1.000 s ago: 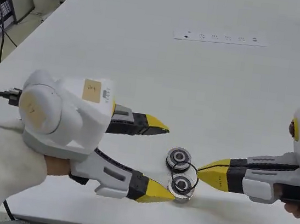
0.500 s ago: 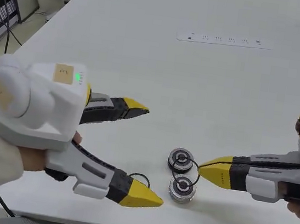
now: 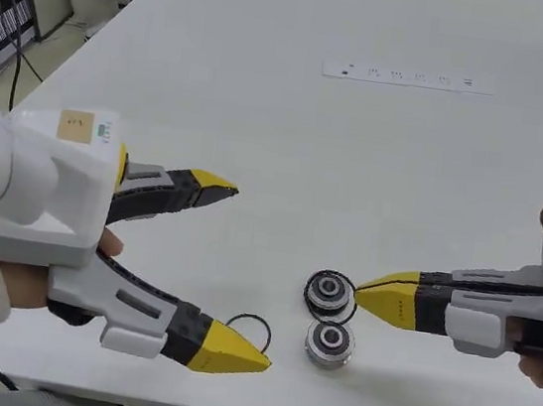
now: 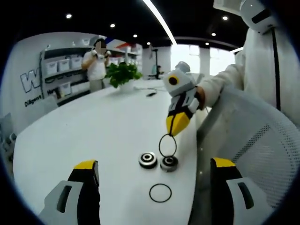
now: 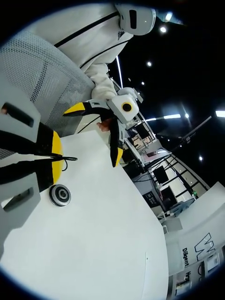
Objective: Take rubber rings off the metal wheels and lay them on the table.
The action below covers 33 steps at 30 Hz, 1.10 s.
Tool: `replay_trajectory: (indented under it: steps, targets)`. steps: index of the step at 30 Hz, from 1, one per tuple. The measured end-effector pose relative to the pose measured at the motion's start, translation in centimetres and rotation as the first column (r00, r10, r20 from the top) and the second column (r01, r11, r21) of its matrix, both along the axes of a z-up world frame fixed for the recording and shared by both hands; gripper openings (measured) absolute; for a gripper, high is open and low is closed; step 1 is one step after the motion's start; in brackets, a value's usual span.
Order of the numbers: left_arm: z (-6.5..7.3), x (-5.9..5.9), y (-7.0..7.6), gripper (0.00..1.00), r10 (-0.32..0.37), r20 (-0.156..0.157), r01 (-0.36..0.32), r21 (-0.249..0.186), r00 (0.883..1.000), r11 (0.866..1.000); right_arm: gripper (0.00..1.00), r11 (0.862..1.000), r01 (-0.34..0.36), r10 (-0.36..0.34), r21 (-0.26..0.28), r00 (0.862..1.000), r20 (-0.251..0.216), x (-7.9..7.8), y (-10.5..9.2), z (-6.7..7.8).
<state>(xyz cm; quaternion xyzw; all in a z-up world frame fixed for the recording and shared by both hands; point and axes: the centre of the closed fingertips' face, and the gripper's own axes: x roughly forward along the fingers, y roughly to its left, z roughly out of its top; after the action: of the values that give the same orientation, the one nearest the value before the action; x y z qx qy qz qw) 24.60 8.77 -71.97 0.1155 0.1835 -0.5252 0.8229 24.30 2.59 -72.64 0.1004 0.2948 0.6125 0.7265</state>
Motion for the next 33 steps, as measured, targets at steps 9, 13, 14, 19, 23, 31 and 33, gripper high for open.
replay_trajectory:
  steps: [9, 13, 14, 19, 23, 31, 33]
  targets:
    - [-0.8, -0.3, 1.2, 1.00, 0.035, -0.048, -0.036, -0.020, 0.998, 0.999, 0.00, 1.000, -0.010, 0.010, 0.017, 1.000, 0.007, -0.1, 0.4, 1.4]
    - [-1.6, -0.3, 1.6, 1.00, 0.042, -0.040, -0.042, 0.015, 0.998, 0.999, 0.00, 1.000, -0.020, 0.020, 0.021, 1.000, 0.005, -0.2, 0.8, 1.7]
    - [-1.8, -0.4, 1.6, 1.00, 0.038, -0.044, -0.037, 0.022, 0.998, 0.999, 0.00, 1.000, -0.022, 0.022, 0.022, 1.000, 0.005, -0.2, 0.9, 1.7]
    - [-2.6, -0.9, 1.6, 1.00, 0.019, -0.064, -0.016, 0.042, 0.998, 0.999, 0.00, 0.999, -0.035, 0.035, 0.013, 0.999, 0.021, -0.1, 1.4, 1.9]
    - [-2.6, -0.8, 1.7, 1.00, 0.027, -0.075, -0.025, 0.031, 0.997, 0.999, 0.00, 0.999, -0.047, 0.047, 0.011, 0.999, 0.018, 0.0, 2.2, 2.0]
    - [-2.9, -1.2, 1.4, 1.00, 0.012, -0.083, -0.008, 0.041, 0.996, 0.999, 0.00, 0.996, -0.089, 0.090, -0.022, 0.996, 0.026, -0.2, 3.7, 1.4]
    - [-3.0, -1.3, 1.4, 1.00, 0.009, -0.086, -0.005, 0.043, 0.996, 0.999, 0.00, 0.995, -0.090, 0.091, -0.039, 0.996, 0.020, -0.1, 4.0, 1.1]
